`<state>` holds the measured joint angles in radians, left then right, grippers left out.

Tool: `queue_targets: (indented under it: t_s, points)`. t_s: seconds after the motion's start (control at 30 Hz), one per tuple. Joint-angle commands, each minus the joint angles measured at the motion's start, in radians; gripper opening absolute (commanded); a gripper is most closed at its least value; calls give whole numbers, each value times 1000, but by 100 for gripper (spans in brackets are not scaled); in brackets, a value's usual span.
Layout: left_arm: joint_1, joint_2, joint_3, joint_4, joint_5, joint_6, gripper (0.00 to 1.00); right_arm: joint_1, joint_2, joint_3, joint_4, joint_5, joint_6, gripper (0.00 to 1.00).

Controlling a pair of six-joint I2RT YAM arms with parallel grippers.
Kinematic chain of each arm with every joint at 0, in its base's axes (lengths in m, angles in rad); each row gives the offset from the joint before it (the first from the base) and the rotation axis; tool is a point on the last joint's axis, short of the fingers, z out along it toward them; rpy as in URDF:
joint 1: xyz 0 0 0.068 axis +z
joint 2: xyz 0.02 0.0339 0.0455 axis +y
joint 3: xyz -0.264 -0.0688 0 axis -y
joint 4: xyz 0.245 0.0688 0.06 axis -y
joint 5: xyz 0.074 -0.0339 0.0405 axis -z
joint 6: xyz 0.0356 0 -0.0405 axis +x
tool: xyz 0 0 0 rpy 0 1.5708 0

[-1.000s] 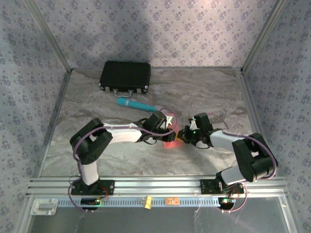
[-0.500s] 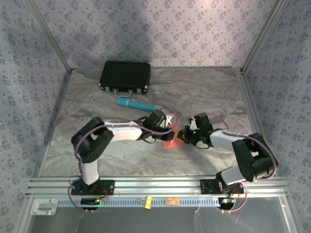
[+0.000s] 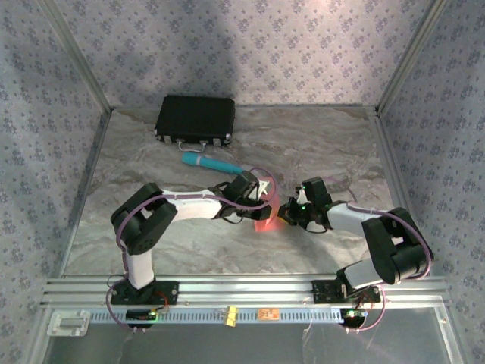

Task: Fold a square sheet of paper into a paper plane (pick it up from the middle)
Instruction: Fold the triangle a second time at the center of the table.

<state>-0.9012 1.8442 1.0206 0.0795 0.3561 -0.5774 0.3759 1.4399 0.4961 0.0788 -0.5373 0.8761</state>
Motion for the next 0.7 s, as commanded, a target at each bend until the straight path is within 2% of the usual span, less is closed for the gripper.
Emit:
queue_targets:
  t_s: [0.0, 0.3, 0.67]
  points:
    - [5, -3, 9, 18, 20, -11, 0, 8, 19, 14, -19, 0, 6, 3]
    - [-2, 0, -29, 96, 3, -93, 0, 11, 48, 72, -197, 98, -97, 4]
    - [-19, 8, -27, 92, -23, -111, 0, 27, 10, 46, -78, 26, -44, 5]
